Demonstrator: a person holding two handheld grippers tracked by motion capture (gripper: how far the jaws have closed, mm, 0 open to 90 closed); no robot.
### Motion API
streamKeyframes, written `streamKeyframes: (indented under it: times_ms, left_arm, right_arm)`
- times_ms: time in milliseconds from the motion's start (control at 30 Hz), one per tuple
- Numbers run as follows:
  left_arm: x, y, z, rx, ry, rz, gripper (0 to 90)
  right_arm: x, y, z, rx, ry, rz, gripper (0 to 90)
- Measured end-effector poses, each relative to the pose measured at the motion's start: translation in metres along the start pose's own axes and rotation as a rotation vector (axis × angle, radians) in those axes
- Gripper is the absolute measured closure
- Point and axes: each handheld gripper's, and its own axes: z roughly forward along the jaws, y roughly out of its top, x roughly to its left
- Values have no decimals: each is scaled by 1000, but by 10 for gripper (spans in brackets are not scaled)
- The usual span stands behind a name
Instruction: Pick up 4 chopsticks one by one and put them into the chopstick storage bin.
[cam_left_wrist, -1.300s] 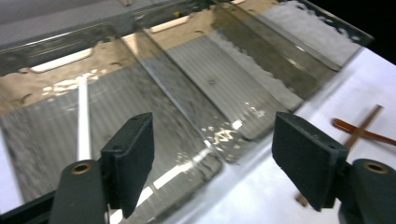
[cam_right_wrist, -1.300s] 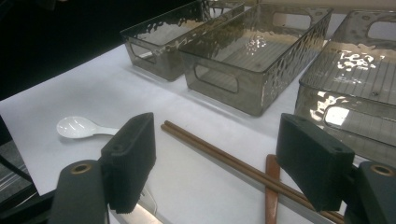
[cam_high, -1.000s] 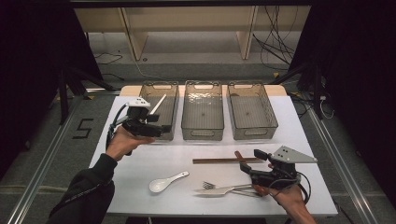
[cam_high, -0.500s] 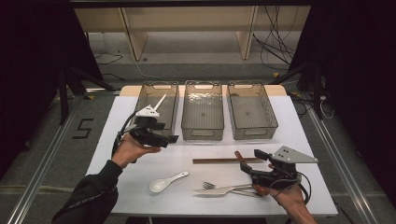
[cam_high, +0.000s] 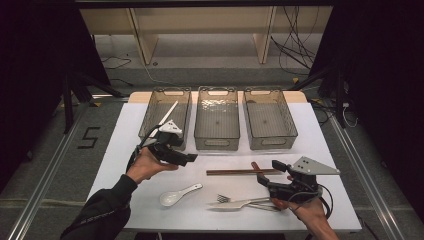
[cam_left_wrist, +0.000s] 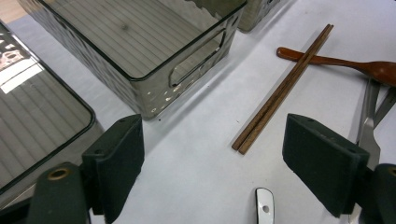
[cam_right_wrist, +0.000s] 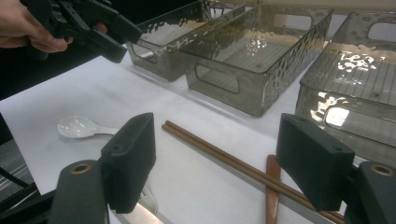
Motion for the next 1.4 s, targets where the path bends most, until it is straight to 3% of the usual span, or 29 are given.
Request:
streamKeyframes:
  times_ms: [567,667,867,933,1400]
  left_arm:
    - [-19,10,49,103,-27,82,231]
    - [-20,12,59,136,-23,116,245]
    - [-21,11,79,169,-34,126,305]
    - [-21,10,83,188,-37,149,336]
    - [-22,7,101,254,-57,208,489]
  right_arm:
    - [-2,0,0,-2,2,4,293]
    - [-1,0,1,0,2,2,293]
    - [-2,0,0,-3,3,6,293]
    - [-2,0,1,-2,4,6,293]
    - [-2,0,0,-4,4,5,293]
